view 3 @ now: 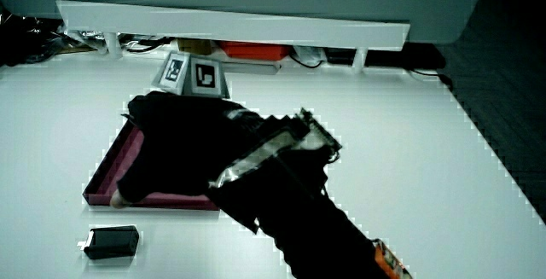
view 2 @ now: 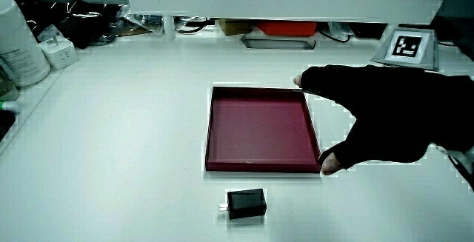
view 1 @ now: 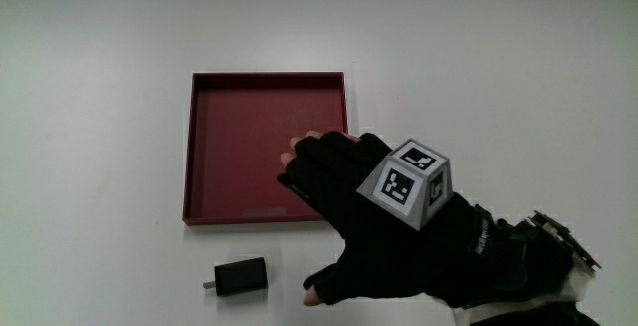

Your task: Pick charger from desk

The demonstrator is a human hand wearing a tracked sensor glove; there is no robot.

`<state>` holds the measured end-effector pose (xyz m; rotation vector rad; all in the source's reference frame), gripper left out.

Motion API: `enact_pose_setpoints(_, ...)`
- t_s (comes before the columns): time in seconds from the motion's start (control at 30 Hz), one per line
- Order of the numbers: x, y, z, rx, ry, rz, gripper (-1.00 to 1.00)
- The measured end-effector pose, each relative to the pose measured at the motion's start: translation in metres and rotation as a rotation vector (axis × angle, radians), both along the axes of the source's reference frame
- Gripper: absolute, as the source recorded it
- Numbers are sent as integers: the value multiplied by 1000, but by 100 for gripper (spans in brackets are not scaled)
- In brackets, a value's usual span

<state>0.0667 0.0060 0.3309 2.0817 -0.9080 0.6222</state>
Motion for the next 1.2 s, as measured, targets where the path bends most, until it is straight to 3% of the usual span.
enact_pose_setpoints(0.13,-9,3,11,-28,11,-5,0)
enact_pose_setpoints(0.23,-19,7,26,-114,-36,-44,0)
enact_pose_setpoints(0.27,-21,7,26,-66,7,-34,0)
enact_pose_setpoints(0.37,-30,8,35,-55,32,-21,0)
enact_pose_setpoints(0.4,-31,10,48,-81,42,-38,0)
enact_pose_setpoints(0.43,-34,9,51,-72,60,-11,0)
enact_pose_setpoints(0.5,-40,10,58,-126,38,-36,0)
enact_pose_setpoints(0.53,-43,10,62,-102,64,-21,0)
enact_pose_setpoints(0.6,-50,12,69,-144,42,-45,0)
enact_pose_setpoints(0.83,-69,21,96,-183,67,-68,0)
enact_pose_setpoints(1.2,-93,36,125,-194,87,-94,0)
